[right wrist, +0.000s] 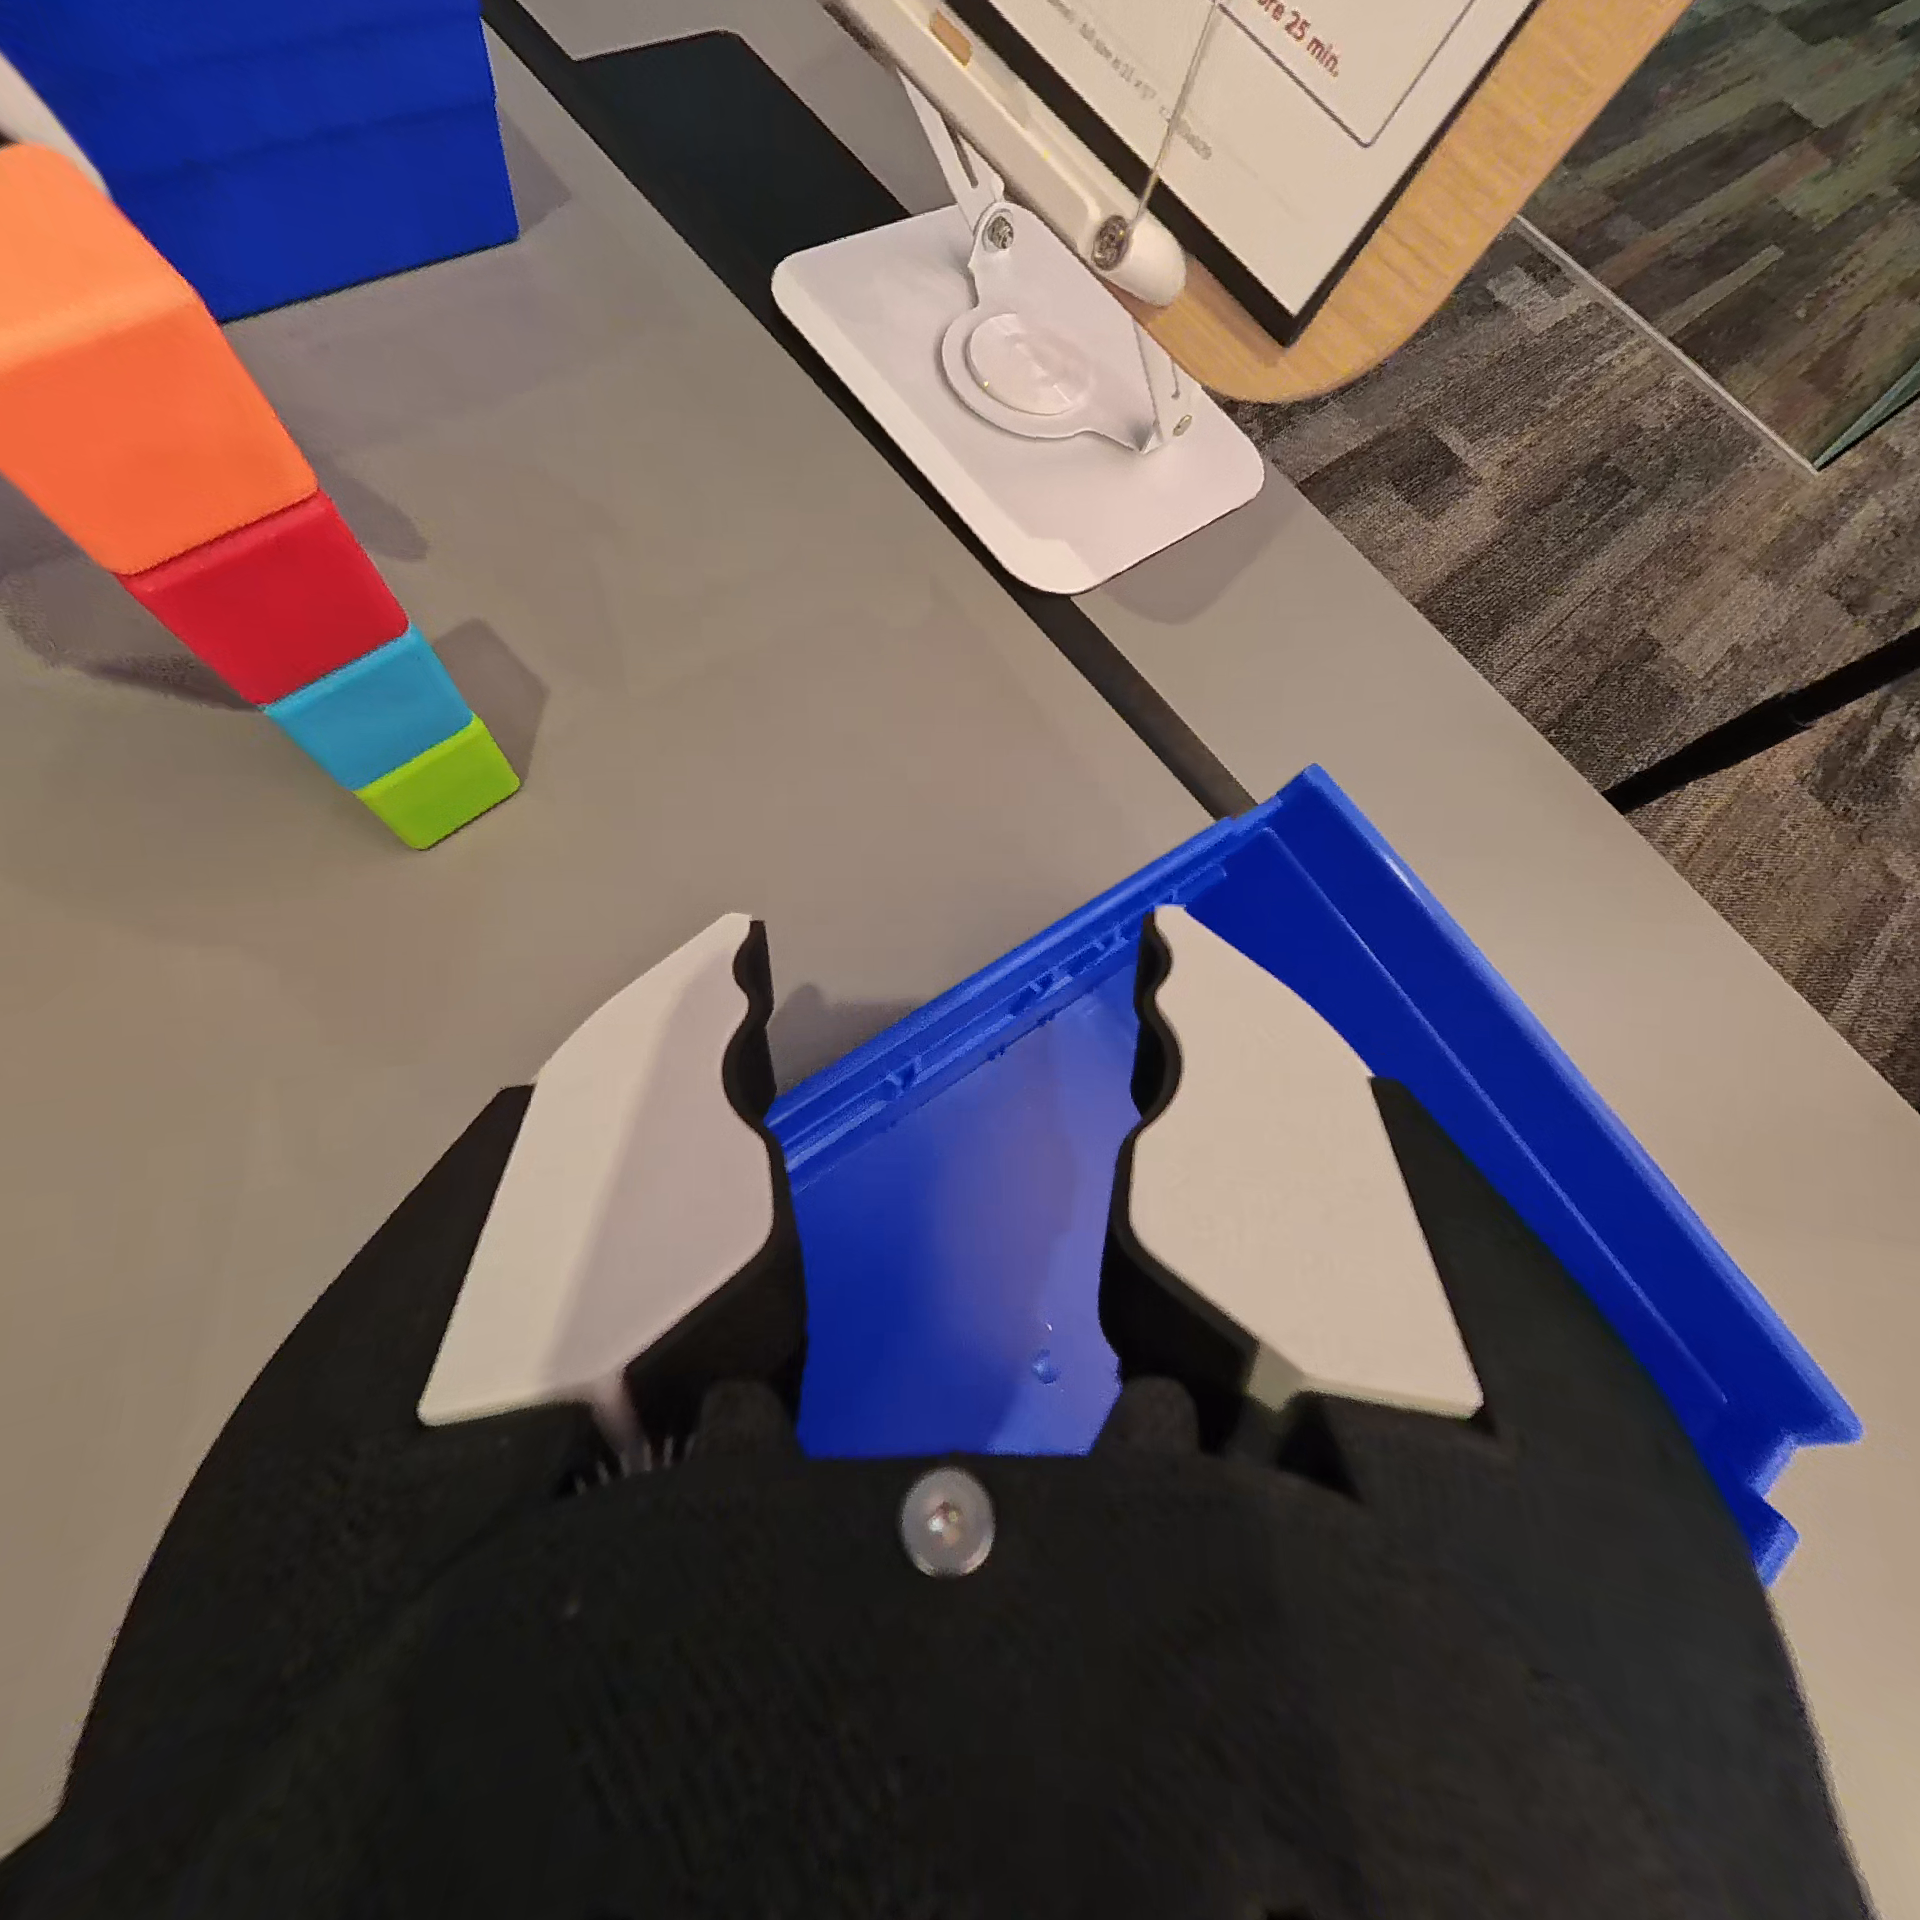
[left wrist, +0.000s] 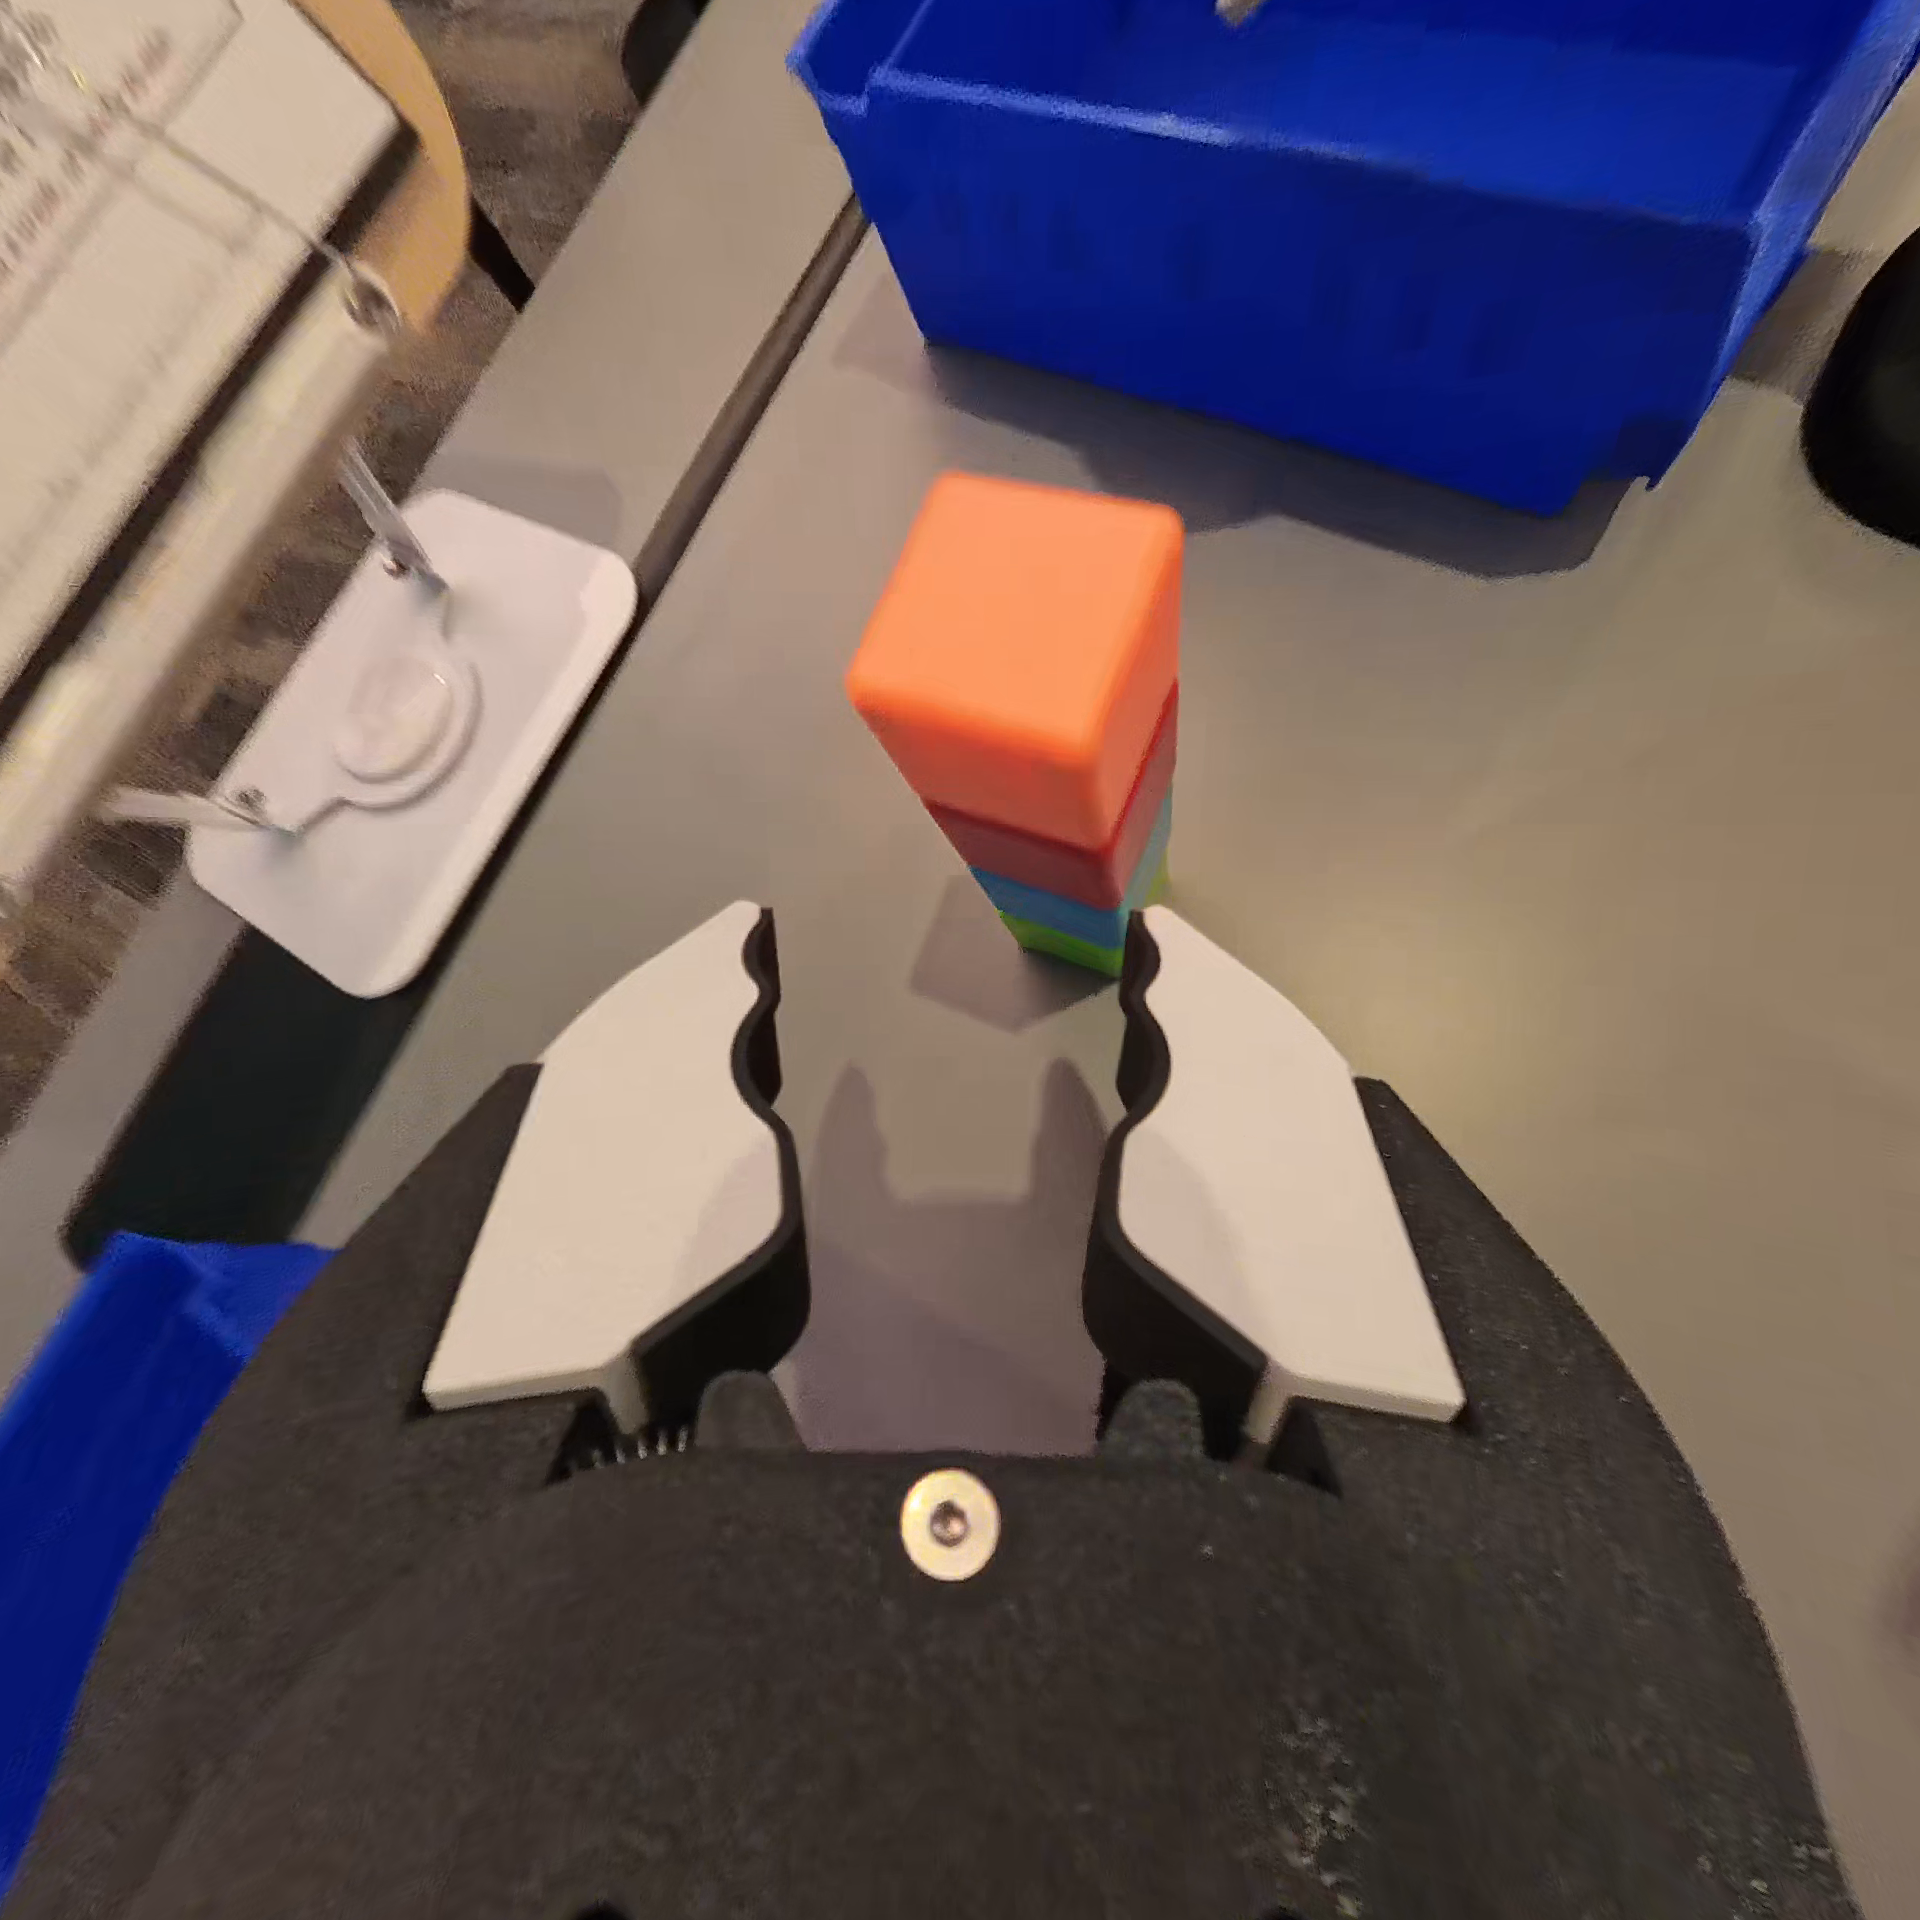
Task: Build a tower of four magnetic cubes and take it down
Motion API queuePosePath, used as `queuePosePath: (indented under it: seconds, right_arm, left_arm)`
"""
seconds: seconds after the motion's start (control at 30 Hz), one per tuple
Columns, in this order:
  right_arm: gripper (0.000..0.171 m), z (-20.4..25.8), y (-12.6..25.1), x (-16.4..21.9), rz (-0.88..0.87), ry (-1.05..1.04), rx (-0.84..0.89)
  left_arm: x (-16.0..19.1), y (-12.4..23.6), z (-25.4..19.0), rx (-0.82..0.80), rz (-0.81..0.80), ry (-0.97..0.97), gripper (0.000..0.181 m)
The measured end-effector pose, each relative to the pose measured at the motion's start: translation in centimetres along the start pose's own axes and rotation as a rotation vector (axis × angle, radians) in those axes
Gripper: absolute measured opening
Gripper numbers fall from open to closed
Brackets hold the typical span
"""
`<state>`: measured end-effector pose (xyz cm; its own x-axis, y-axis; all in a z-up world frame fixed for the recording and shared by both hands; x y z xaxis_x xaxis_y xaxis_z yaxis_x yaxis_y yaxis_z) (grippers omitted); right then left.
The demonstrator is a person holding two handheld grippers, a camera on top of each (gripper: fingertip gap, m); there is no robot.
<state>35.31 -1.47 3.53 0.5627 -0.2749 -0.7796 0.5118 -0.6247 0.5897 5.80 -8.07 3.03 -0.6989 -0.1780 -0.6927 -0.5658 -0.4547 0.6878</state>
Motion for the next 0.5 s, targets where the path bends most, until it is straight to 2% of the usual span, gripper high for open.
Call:
queuePosePath:
  seconds: [0.23, 0.4, 0.5]
  right_arm:
    - [0.069, 1.2, -0.2, -0.9, 0.001, 0.043, -0.011]
    - [0.069, 2.2, -0.6, -1.7, -0.007, 0.076, -0.033]
    - [0.069, 2.6, -0.9, -1.8, 0.003, 0.091, -0.04]
  left_arm:
    - [3.6, -4.1, -2.5, 0.052, -0.088, 0.195, 0.074]
    - [4.2, -6.0, -2.0, 0.012, -0.259, 0.343, 0.084]
    - [3.8, -6.4, -1.7, 0.026, -0.369, 0.345, 0.086]
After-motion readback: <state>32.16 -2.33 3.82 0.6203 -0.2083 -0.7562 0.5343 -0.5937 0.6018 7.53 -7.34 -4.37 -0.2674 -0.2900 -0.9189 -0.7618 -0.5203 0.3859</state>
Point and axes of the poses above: each gripper's, where its closed fingertips meet, y back along the fingers, x out of its underside, z = x × y across the jaws, the point moved 8 cm from there along y, back along the fingers, and after that the axes turned 3 degrees about x, right-handed, at the moved point
